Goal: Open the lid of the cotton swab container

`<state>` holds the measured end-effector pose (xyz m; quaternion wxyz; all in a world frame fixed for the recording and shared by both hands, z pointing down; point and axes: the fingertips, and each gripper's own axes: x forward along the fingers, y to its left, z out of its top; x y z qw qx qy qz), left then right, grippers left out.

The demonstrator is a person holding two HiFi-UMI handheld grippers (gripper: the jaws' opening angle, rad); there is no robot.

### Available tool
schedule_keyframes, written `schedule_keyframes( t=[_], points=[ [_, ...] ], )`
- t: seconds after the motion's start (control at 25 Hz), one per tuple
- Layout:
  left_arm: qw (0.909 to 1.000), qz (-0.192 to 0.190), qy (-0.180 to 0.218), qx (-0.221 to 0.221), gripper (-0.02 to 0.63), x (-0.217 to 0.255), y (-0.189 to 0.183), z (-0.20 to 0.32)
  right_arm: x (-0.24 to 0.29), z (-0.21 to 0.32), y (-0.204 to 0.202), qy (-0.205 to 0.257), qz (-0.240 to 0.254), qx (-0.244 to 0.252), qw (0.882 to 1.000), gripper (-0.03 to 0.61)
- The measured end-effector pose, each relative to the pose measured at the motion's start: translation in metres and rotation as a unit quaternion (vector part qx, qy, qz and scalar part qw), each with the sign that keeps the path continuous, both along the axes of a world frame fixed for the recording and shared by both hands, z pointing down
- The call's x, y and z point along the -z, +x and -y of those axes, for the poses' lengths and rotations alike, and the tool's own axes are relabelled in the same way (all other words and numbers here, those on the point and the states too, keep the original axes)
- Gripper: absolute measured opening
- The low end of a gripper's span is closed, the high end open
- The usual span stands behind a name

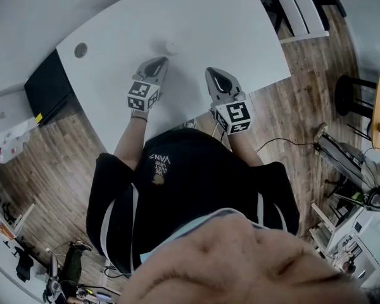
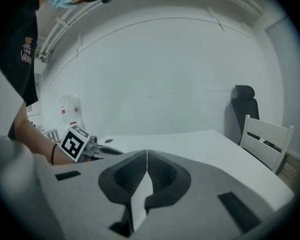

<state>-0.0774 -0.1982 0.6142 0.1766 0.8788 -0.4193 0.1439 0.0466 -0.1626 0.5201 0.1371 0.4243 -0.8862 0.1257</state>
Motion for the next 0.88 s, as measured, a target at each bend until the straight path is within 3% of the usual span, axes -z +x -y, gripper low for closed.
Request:
schedule_keyframes(
  t=[0.68, 0.8, 0.88],
  points=[
    [0.9994, 0.025, -0.014, -0.02, 0.024, -0.014, 0.008, 0.011, -0.004, -0.004, 0.005, -0.011, -0.004, -0.008, 1.0, 0.012],
    [0.9992, 0.023, -0.025, -0.021, 0.135, -0.019, 0.01, 0.011, -0.006, -0.003, 0.007, -0.011, -0.005, -0.01, 1.0, 0.012],
    [0.9991, 0.022, -0.029, -0.022, 0.155, -0.022, 0.01, 0.011, -0.007, -0.003, 0.007, -0.011, -0.005, -0.01, 1.0, 0.013]
  ],
)
